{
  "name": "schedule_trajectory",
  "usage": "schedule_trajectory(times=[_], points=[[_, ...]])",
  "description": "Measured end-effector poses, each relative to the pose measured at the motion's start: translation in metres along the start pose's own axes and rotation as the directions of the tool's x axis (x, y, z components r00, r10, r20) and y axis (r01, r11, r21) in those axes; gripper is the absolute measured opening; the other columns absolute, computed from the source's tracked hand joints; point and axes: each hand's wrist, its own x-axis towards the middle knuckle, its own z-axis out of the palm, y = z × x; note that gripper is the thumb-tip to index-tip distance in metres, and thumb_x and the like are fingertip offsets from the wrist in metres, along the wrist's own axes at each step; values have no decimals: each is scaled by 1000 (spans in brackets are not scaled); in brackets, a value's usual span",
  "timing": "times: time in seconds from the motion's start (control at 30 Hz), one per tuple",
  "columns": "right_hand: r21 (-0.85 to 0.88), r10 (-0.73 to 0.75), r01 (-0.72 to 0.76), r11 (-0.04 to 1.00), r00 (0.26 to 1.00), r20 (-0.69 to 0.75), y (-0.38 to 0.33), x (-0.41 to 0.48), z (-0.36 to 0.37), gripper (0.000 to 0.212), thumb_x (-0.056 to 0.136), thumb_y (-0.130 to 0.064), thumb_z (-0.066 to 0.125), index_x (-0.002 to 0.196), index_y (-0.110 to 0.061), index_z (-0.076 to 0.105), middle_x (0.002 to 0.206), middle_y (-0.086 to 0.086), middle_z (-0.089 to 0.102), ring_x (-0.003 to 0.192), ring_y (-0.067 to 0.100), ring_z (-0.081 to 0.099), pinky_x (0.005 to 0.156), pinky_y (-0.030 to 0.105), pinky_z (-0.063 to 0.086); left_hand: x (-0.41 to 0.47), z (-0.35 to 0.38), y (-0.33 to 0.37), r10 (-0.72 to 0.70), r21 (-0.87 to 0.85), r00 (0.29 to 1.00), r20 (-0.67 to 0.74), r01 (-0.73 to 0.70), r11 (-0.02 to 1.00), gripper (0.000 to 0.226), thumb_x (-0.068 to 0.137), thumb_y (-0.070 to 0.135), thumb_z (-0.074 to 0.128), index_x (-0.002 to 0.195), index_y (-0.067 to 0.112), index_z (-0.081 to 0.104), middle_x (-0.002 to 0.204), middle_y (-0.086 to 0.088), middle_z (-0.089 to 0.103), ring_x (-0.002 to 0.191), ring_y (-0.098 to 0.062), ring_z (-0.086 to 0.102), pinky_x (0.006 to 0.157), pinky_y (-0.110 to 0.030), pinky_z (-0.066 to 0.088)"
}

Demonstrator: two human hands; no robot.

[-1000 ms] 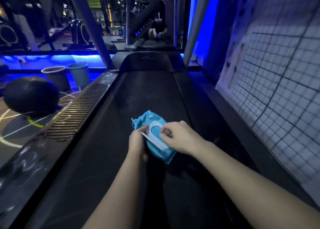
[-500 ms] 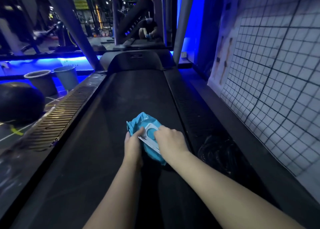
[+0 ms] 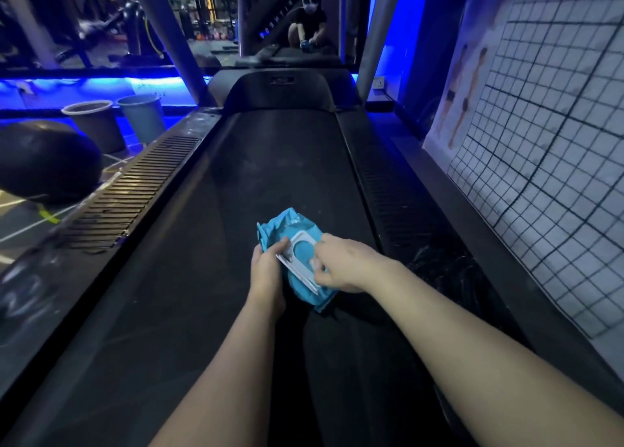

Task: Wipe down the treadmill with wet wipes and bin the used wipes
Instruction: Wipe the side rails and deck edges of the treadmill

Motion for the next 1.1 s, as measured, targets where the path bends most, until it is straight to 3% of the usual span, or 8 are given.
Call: schedule_trajectory(times=[0.13,0.27,0.37,0.47,0.57,0.8,0.93,1.1], points=[[123,-45,49,991,999,-30,16,-11,6,23,90,-25,51,88,-5,62,103,3,48,85,34,66,77,52,55,9,-11,-9,-44,-56,999,-30,42,998,67,70,33,79,133,13,67,122,-18,76,110,-42,74,103,-62,55],[0,-188,190,982,971,-147,18,-15,17,13,96,-25,51,88,-17,44,106,-5,40,88,21,58,71,47,52,10,-16,-17,-63,-85,998,1,63,994,84,59,40,84,136,13,65,126,-21,74,112,-43,73,103,-64,54],[-16,-243,244,970,954,-178,13,-15,19,10,89,-23,55,84,-19,47,98,-8,49,85,17,53,72,43,50,9,-18,-17,-53,-87,998,27,55,995,87,60,41,85,138,10,62,129,-23,72,116,-44,72,106,-63,53],[206,-131,167,964,976,-176,6,-12,17,9,86,-32,61,87,-27,54,91,-11,60,81,13,58,76,38,53,9,-21,-19,-27,-62,998,57,30,998,85,65,43,84,139,8,62,128,-24,72,117,-46,71,107,-64,52],[367,32,39,929,982,-185,3,-4,15,6,94,-36,59,94,-30,59,84,-8,66,69,11,59,67,32,54,10,-25,-20,-35,-45,993,112,41,998,80,71,42,85,140,9,63,131,-24,71,119,-46,69,109,-65,50],[76,9,7,997,977,-213,-12,19,21,12,97,-16,59,105,-16,68,118,5,51,94,29,60,74,37,50,16,-37,-26,-68,-58,983,172,79,995,75,74,40,86,141,13,65,136,-21,69,125,-46,66,113,-65,46],[-76,-19,1,997,971,-236,-11,22,19,9,96,-27,65,100,-26,73,102,-5,41,93,17,47,54,29,32,18,-41,-25,-111,-78,976,187,128,989,55,95,36,70,142,9,64,135,-22,69,124,-45,67,111,-63,49],[-83,-67,53,995,983,-171,-8,18,17,9,98,-26,57,96,-25,66,99,-9,45,101,16,47,67,33,37,17,-40,-24,-99,-62,976,192,112,992,60,90,34,73,142,8,63,134,-22,70,125,-44,67,111,-63,49]])
